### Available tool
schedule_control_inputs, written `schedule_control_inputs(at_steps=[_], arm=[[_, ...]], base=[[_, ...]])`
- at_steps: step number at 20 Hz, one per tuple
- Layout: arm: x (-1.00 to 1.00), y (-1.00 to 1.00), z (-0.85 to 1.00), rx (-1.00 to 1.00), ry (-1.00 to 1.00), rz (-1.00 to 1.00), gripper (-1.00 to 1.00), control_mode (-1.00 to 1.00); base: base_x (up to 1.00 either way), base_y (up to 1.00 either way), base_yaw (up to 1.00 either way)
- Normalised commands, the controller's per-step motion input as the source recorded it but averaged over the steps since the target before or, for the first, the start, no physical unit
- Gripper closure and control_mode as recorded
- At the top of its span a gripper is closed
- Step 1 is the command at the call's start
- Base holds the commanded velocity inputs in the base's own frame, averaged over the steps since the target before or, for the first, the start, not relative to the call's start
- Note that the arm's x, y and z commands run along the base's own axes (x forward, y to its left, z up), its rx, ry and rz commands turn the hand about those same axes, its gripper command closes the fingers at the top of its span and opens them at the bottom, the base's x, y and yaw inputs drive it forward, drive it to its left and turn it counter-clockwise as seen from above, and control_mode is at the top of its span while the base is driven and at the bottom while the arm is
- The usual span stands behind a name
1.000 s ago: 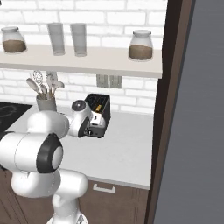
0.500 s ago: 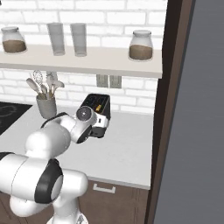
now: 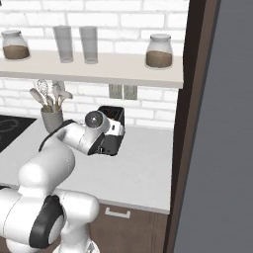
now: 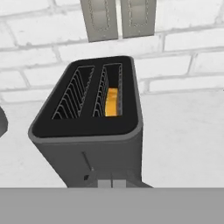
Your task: Start the toaster. Once the lever pops up, take the bread to the plate on the dining counter.
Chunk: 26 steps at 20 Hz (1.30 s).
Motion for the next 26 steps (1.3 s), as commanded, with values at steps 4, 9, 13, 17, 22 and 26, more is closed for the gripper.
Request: schedule_control_inputs(at_steps=[4,9,13,17,22,26], arm=[[0.00,-0.01,0.48,0.00,0.03,0.00,1.00,-1.00],[0.00,0.00,0.15,0.00,0.05,0.00,1.00,-1.00],[0.00,0.00,0.00,0.00,0.09,0.00,1.00,-1.00],[0.08,0.00,0.00,-0.01,0.01,0.00,1.00,-1.00],[0.19,0.00,-0.02,-0.03,0.01,0.00,1.00,-1.00],[0.21,0.02,-0.07,-0.04,0.00,0.00,1.00,-1.00]], base=[[0.00,0.00,0.00],[0.00,0.00,0.00],[0.00,0.00,0.00],[0.00,0.00,0.00],[0.00,0.00,0.00],[0.00,0.00,0.00]])
